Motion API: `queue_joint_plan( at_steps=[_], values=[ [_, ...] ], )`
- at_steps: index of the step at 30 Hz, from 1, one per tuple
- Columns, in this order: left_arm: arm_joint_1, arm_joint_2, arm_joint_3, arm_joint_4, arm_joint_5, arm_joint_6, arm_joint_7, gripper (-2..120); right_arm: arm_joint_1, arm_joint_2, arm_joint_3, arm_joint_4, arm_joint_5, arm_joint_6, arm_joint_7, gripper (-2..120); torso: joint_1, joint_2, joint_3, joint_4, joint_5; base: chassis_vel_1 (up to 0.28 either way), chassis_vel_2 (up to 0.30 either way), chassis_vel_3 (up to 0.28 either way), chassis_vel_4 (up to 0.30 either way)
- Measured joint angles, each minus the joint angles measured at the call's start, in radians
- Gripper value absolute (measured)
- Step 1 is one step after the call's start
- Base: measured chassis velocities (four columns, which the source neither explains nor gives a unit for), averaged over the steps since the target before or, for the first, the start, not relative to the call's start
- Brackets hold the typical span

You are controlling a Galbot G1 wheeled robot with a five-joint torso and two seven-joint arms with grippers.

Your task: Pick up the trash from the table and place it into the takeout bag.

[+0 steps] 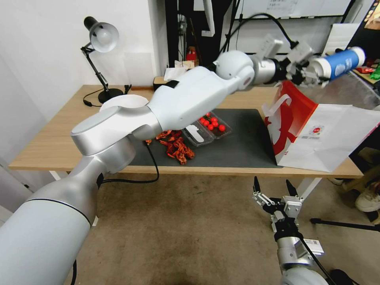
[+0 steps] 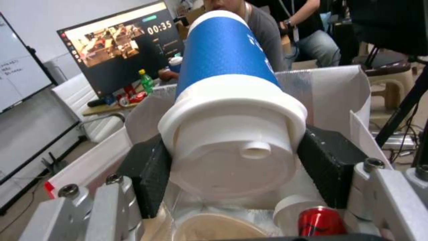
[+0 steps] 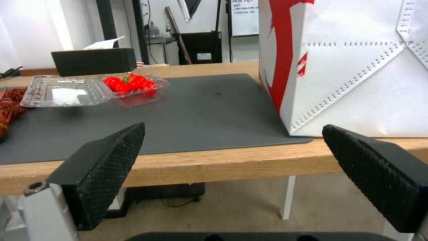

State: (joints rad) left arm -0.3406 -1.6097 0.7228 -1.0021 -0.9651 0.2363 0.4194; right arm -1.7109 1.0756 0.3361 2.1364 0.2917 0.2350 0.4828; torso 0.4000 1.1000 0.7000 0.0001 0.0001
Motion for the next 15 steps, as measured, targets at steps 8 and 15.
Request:
queue_joint_plan(
  at_steps=[8,15],
  values=[
    [0.007,0.018,0.016,-0.024,-0.004,0.002,-0.034,75,-0.018,0.009,0.007,0.005,-0.005,0.014,-0.002,100,0.000,0.000,0.000,0.0000,-0.0001,0.000,0.000,0.000,0.000],
    [0.005,0.032,0.005,-0.049,-0.029,0.005,-0.054,99,-0.013,0.016,0.002,0.006,-0.013,0.014,-0.002,100,0.000,0.000,0.000,0.0000,-0.0001,0.000,0.000,0.000,0.000]
  ],
)
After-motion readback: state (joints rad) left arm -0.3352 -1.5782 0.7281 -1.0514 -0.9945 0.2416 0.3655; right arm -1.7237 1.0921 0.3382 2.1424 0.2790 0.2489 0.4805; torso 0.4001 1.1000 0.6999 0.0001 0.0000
